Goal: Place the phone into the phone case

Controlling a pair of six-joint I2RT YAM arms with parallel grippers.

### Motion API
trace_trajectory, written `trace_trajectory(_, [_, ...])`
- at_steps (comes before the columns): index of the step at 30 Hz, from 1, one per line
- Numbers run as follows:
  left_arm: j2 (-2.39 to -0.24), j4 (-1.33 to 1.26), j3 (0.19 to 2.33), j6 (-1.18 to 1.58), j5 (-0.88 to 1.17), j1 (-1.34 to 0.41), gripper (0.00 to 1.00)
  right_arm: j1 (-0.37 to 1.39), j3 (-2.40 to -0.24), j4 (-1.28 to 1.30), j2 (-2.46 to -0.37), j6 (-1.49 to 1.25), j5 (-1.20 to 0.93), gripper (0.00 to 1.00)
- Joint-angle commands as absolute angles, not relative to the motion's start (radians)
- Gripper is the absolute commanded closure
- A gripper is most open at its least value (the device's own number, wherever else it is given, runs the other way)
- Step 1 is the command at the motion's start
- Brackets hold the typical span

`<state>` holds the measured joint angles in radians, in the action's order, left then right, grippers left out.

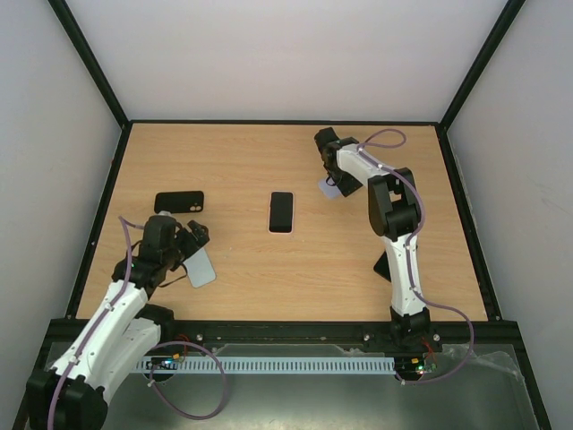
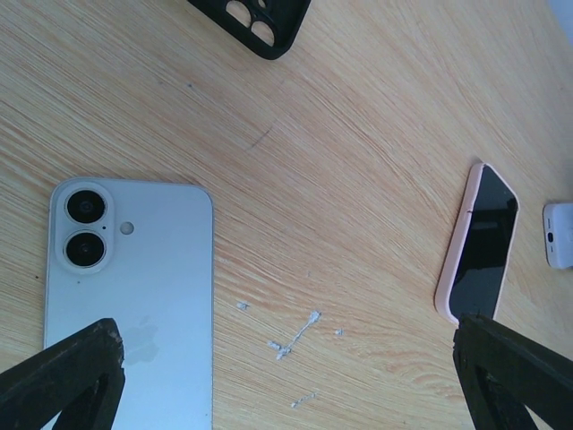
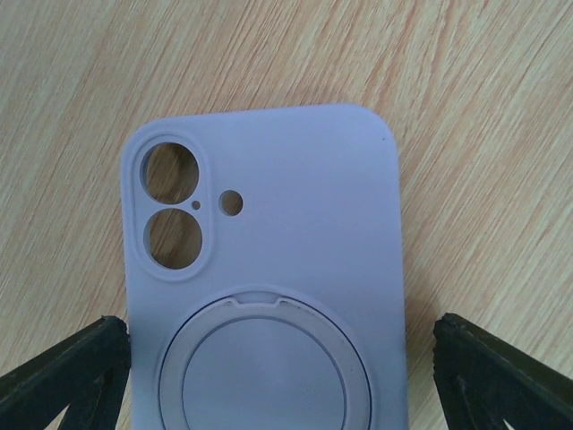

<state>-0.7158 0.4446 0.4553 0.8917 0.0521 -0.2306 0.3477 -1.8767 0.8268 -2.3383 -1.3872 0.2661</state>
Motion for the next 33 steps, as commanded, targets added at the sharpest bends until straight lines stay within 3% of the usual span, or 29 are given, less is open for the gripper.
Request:
trace_trajectory(1, [-0.681,0.479,0.464,0.903,0.056,-0.233,0.01,0.337,-1.867,0.938,-2.396,-1.371,0.311,0.12])
trace_trajectory(10, [-0.634,0.488,0.456,0.926,0.092,-0.236,0.01,0.339,-1.783,0.874,-2.330,-1.187,0.288,0.16])
trace_trajectory(22, [-0.602,0.492,0.445,0.921,0.148,-0.245,0.01,0.357,-1.312,0.776,-2.038,-1.101,0.344,0.20])
trace_trajectory(33, [-0.541,0.528,0.440,0.945,0.130,-0.252,0.01,0.360,-1.354,0.767,-2.112,-1.181,0.273,0.15])
